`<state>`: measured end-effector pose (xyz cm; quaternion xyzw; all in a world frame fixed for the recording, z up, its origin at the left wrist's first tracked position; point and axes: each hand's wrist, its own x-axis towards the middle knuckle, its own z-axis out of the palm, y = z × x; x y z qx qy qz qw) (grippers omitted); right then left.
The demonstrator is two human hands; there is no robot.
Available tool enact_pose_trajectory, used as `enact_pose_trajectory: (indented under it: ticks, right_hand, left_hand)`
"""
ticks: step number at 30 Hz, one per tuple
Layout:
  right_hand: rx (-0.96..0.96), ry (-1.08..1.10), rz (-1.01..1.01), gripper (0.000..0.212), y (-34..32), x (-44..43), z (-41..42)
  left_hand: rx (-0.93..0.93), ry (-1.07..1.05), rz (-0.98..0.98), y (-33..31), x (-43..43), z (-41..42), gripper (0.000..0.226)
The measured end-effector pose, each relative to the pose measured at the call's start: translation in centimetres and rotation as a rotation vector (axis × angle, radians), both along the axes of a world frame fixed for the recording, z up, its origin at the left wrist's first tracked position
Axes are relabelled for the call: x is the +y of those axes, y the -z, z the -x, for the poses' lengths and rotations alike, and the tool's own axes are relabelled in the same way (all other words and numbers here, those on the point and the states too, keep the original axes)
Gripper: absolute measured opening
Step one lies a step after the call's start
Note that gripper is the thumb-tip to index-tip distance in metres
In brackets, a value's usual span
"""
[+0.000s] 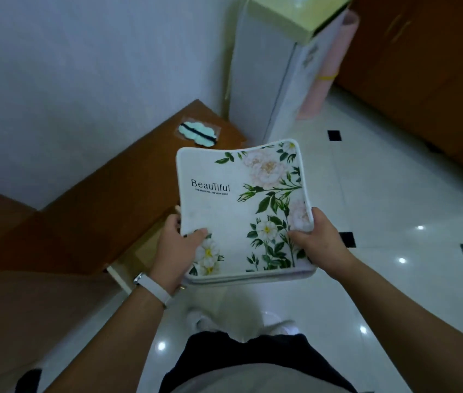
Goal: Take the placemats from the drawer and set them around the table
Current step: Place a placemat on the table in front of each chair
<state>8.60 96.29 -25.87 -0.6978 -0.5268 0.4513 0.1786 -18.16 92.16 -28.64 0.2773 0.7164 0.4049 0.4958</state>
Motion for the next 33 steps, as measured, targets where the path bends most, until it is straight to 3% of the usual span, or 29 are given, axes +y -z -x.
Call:
enact_pose_trajectory:
  ticks: [17,25,33]
  right_hand:
    - [0.032,0.74,-0.111,0.033,-4.9,-13.8,-37.3]
    - [0.058,1.084,-0.153,0.028,-5.4,-21.0,-42.9]
    - [0.005,1.337,-0.076,0.025,-4.3,-22.3,-44.7]
  left_hand:
    - [0.038,0.745,-0.16,-5.4,5.7,-41.3,0.035]
    - [0.022,1.051,-0.208,-6.2,5.2,-52.9,0.033]
    - [-0.009,1.331,-0.172,-4.9,7.7,-61.2,0.028]
